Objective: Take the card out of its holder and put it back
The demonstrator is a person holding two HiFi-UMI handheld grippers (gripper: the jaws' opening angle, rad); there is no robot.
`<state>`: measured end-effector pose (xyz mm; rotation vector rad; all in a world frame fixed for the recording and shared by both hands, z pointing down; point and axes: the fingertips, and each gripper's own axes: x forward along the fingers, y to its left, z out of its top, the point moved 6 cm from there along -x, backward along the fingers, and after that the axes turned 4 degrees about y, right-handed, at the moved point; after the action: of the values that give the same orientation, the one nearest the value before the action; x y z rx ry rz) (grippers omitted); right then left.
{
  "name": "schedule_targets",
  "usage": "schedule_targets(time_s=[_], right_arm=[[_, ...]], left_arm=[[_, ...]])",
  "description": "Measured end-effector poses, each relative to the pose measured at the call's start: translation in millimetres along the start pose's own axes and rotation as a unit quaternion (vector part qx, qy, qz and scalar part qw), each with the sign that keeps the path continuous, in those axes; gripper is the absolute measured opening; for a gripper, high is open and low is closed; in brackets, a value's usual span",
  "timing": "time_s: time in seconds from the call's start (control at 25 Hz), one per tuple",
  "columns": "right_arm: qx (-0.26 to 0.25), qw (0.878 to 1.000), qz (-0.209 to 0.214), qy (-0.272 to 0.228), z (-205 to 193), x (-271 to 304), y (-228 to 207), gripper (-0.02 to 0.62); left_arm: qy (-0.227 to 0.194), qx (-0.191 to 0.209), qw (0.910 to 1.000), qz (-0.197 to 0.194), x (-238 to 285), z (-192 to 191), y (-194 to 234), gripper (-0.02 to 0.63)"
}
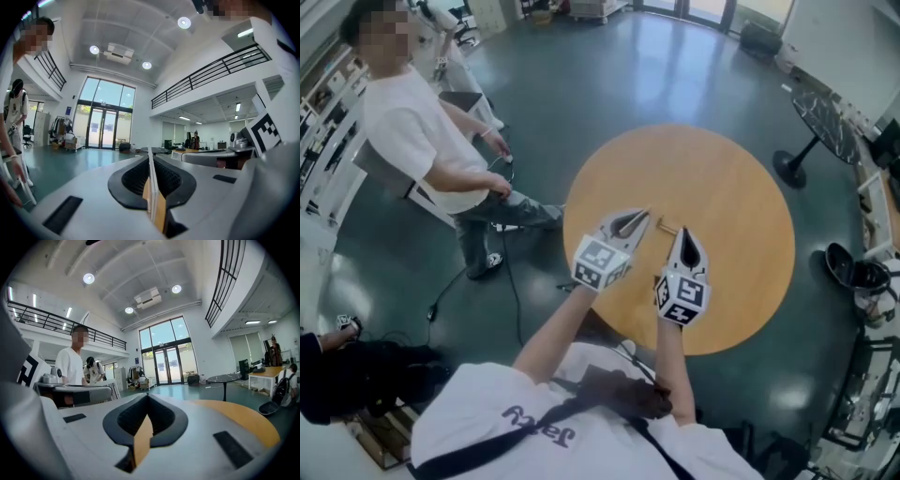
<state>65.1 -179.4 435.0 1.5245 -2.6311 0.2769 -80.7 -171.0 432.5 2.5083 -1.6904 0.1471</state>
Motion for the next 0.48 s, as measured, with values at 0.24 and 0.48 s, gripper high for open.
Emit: schedule_targets(time_s=[0.24,0.48], right_arm=[[0.012,1.0,-0.001,-0.001,-0.1,13.3,-6.0,0.014],[0.013,1.0,-0.009,0.001,0.8,26.9,-13.1,0.014]], left_arm=[[0.005,0.01,0.9999,-0.011,8.8,-2.4,16.2,0.028],[0.004,0.017,0.9994,-0.029,25.9,1.0,29.1,0.028]])
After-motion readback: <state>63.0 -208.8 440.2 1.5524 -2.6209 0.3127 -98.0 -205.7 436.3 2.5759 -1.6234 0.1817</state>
